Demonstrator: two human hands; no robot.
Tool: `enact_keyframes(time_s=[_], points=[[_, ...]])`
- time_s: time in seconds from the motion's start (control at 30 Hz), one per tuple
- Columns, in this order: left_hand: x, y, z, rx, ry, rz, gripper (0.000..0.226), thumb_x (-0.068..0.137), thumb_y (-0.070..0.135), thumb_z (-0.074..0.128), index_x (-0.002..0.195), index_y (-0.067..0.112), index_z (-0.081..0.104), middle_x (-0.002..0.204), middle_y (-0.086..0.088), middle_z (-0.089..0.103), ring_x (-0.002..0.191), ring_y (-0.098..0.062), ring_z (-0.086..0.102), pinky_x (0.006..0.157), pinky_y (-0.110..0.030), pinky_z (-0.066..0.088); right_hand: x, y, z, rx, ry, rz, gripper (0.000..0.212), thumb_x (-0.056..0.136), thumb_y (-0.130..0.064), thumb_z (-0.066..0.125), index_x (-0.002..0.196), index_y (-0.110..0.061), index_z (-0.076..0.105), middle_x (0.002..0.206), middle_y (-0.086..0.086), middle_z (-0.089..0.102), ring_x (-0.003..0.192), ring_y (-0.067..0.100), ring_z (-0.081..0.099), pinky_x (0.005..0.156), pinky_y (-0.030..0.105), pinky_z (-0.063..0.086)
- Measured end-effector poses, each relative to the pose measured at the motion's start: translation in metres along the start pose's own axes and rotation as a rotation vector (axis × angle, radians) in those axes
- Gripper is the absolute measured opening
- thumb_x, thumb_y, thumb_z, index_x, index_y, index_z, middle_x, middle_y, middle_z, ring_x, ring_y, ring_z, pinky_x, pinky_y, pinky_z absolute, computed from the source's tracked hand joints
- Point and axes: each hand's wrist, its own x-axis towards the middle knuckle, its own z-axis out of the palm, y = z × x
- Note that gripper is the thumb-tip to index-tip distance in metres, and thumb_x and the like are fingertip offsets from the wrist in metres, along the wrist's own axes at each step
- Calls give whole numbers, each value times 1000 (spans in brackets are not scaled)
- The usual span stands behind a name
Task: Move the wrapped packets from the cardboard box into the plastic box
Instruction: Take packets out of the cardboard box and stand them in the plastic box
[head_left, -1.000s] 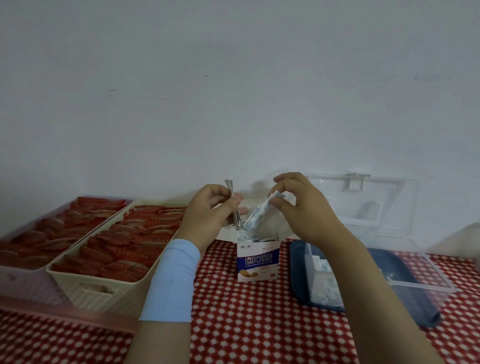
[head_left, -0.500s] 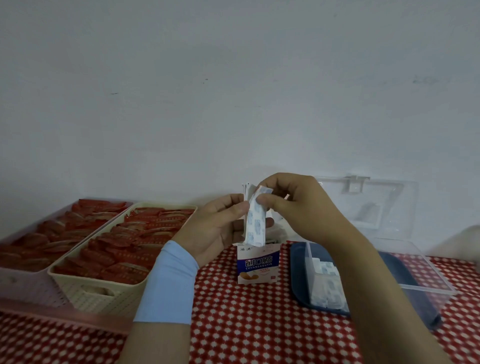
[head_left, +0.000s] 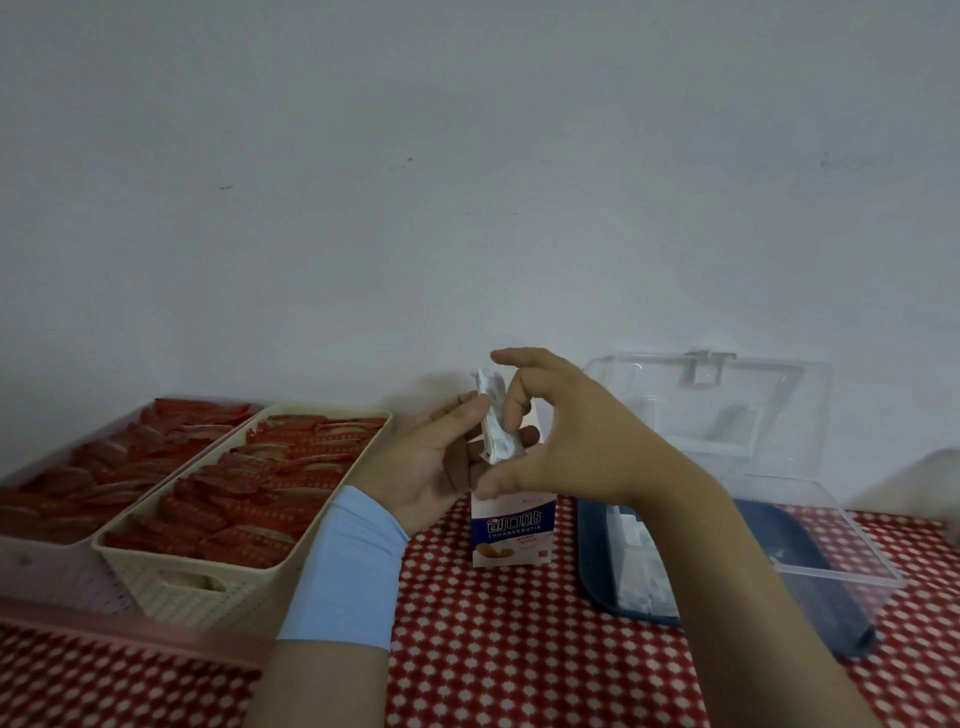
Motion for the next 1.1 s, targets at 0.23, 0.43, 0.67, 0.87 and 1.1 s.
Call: enact_keyframes(time_s=[0.23,0.43,0.67,0.87,1.1], points=[[-4,-1,12,5,-75,12,34,89,21,55,113,-2,65,101,-17,73,87,-24,73,67,-32,61,-2,1,8,-32,54,-92,39,63,-24,90,68,-19,51,114,-12,58,87,3,64,72,23,59],[-11,-5,38,-15,-76,-10,32,92,18,53,115,-2,62,91,-13,73,78,-22,73,58,-28,58,-20,0,-9,-71,62,-87,38,71,-24,86,71,-10,51,99,-14,60,83,-3,57,68,7,45],[-17,-27,68,-121,-74,-60,43,92,26,56,126,0,61,115,-14,70,96,-27,73,68,-32,60,-53,-1,-43,-255,61,-38,45,61,-43,87,93,-32,57,142,-22,41,125,-7,44,93,15,39],[-30,-39,100,-237,-66,-42,43,87,26,59,122,1,59,106,-15,72,95,-24,73,69,-31,62,-81,1,-60,-259,199,-153,24,71,-35,84,89,-32,67,123,-17,58,118,-8,53,92,12,44],[-41,-48,120,-285,-78,-29,36,96,24,56,121,-1,64,110,-21,69,95,-25,71,71,-28,61,-109,-5,-73,-324,268,-130,20,79,-45,80,95,-32,80,121,-14,68,109,-6,57,97,28,49]])
